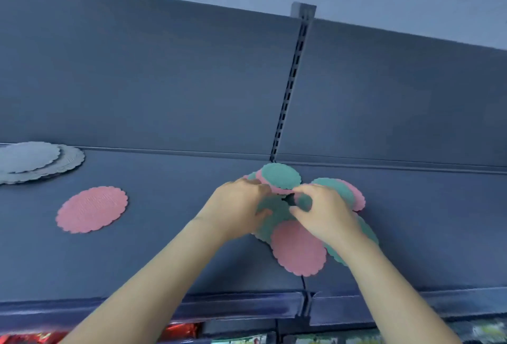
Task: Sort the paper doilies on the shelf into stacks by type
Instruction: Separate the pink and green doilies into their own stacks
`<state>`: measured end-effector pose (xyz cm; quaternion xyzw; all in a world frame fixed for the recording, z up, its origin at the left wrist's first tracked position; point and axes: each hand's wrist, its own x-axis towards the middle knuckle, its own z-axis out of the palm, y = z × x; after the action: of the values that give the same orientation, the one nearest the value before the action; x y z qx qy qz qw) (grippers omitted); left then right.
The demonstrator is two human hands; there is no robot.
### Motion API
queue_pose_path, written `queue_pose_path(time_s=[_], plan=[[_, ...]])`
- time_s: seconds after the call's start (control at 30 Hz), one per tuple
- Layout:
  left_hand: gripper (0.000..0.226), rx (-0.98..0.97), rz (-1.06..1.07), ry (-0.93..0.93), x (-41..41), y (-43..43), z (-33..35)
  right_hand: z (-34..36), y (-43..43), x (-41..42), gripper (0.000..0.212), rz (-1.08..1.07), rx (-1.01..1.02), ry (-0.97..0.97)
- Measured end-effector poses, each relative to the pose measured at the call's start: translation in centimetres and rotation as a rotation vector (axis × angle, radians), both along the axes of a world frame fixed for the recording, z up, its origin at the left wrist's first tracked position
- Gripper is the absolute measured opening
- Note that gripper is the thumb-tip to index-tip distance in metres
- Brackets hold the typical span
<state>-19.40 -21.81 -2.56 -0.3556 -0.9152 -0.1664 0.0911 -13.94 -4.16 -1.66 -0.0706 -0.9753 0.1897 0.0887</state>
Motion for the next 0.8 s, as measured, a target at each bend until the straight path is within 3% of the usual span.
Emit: queue_pose_path(time_s=[0.13, 0.23, 0.47, 0.63, 0.8], plan=[[0.044, -0.105, 0.052, -0.089, 0.6, 8.4, -0.9, 0.0, 7.9, -0.3, 0.033, 0.05, 0.019, -0.149], [0.05, -0.107, 0.123, -0.189, 1.4, 11.7, -1.0, -0.4, 11.5, -0.6, 0.047, 0.15, -0.046, -0.228], [0.041, 0.0, 0.191, -0.308, 2.8, 13.4, -0.4, -0.2, 14.1, 0.4, 0.08, 0.348, -0.065, -0.419], [0.031, 0.097, 0.179, -0.369, 4.0, 14.0, -0.4, -0.7, 15.6, 0.6, 0.068, 0.284, -0.182, -0.355], [0.054, 0.06, 0.2, -0.406, 4.9, 15.1, -0.5, -1.0, 17.5, 0.3, 0.053, 0.196, -0.27, -0.305]])
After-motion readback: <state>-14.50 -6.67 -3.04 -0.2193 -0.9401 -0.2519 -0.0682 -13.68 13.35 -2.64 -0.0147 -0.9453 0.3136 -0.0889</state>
